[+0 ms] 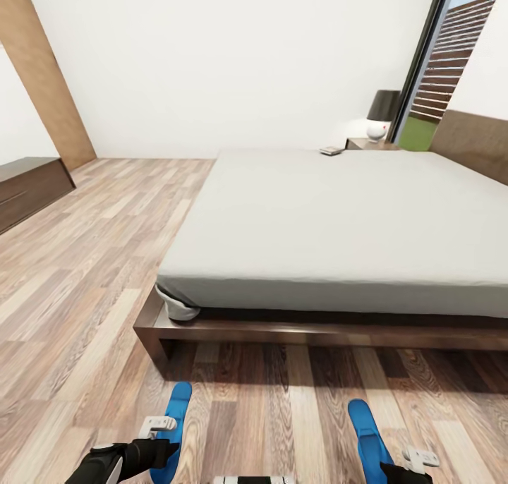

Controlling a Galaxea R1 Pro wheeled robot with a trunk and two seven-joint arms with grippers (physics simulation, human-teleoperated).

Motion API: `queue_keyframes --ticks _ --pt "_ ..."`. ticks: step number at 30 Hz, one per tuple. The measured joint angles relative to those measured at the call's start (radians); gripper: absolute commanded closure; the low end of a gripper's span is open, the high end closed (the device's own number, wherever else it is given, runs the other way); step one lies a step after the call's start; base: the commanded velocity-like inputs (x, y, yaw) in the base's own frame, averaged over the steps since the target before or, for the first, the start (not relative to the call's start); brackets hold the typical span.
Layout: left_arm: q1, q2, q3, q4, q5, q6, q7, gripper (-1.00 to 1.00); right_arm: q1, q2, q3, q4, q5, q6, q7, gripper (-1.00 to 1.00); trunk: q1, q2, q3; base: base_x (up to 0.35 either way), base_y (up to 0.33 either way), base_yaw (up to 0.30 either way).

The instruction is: In the bedroom, move the book from the bed onto either nightstand, and place the two sandals side by side next to the bed.

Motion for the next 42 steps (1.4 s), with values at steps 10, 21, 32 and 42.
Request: queue_keyframes --ticks 10,21,32,42 --pt "0.0 0.0 0.004 -0.002 0.001 -0.001 0.0 1.0 0.0 0.0 -0.001 0.0 0.0 0.0 0.0 1.0 0.001 -0.001 -0.012 0.0 0.0 0.0" --pt "0.0 0.001 0.004 -0.002 0.001 -0.002 0.0 1.0 0.0 0.0 -0.001 0.0 0.0 0.0 0.0 1.0 0.001 -0.001 -0.012 0.0 0.0 0.0" --pt "0.0 0.002 0.006 -0.001 0.001 -0.002 0.0 1.0 0.0 0.0 -0.002 -0.001 0.0 0.001 0.001 1.0 0.001 -0.001 -0.012 0.0 0.0 0.0" --pt "-0.017 0.004 0.007 -0.028 0.001 0.007 -0.001 1.0 -0.005 -0.003 -0.013 -0.084 -0.003 0.163 0.0 1.0 0.001 -0.001 -0.012 0.0 0.0 0.0"
